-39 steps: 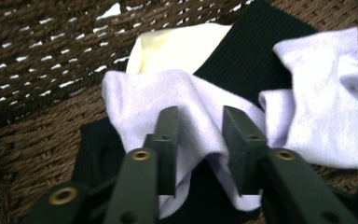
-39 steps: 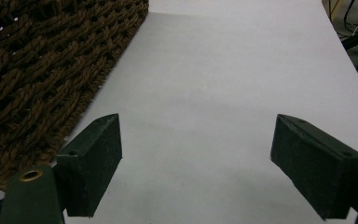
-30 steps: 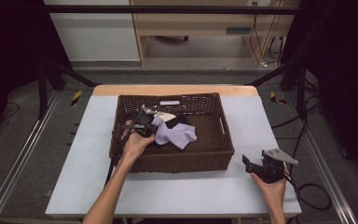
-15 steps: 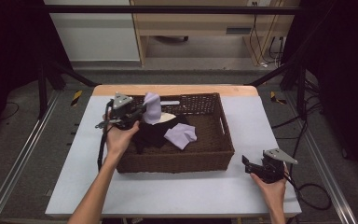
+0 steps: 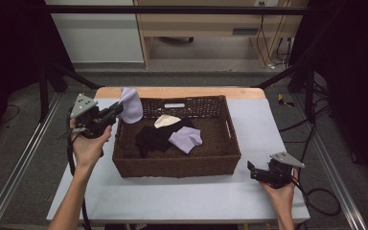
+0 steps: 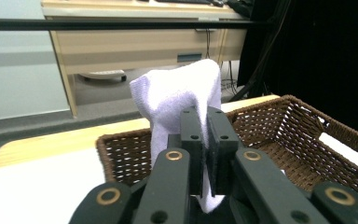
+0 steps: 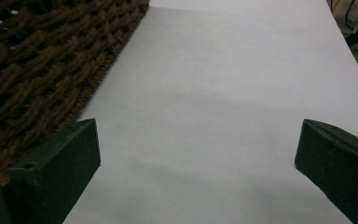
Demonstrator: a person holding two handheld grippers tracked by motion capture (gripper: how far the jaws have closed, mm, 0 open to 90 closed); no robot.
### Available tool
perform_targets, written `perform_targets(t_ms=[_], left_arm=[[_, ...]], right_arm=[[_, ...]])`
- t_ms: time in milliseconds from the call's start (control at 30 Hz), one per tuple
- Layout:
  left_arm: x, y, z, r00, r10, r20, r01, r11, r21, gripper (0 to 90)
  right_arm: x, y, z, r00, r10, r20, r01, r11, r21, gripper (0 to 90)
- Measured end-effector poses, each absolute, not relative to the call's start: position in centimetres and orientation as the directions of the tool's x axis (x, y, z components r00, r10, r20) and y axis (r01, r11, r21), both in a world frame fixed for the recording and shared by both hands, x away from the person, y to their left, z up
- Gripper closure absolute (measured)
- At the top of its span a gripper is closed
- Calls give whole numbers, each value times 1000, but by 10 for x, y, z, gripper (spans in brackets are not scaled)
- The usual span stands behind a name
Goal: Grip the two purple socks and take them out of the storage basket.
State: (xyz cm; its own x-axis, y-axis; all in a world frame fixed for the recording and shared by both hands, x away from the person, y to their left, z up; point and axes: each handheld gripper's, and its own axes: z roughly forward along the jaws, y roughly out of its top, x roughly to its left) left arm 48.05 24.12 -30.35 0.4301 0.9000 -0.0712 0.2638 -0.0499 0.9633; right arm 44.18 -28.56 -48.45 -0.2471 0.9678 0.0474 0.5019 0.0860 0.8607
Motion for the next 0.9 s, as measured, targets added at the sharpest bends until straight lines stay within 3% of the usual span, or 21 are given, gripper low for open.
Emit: perform_targets(t_ms=[300, 567, 700, 900], left_arm=[[460, 278, -305, 380, 921, -87, 237, -6, 971, 858], [440, 317, -323, 297, 952, -77, 258, -3, 966, 857], [431, 332, -339, 262, 962, -80, 286, 2, 958, 857], [430, 338, -374, 245, 965, -95, 371, -2, 929, 857]], right_arm=[[440, -284, -484, -250, 968, 32, 486, 97, 868, 83], [441, -284, -485, -238, 971, 26, 497, 99, 862, 2], [441, -282, -485, -257, 966, 19, 499, 116, 859, 4], [441, -282, -485, -263, 965, 14, 497, 123, 859, 98]])
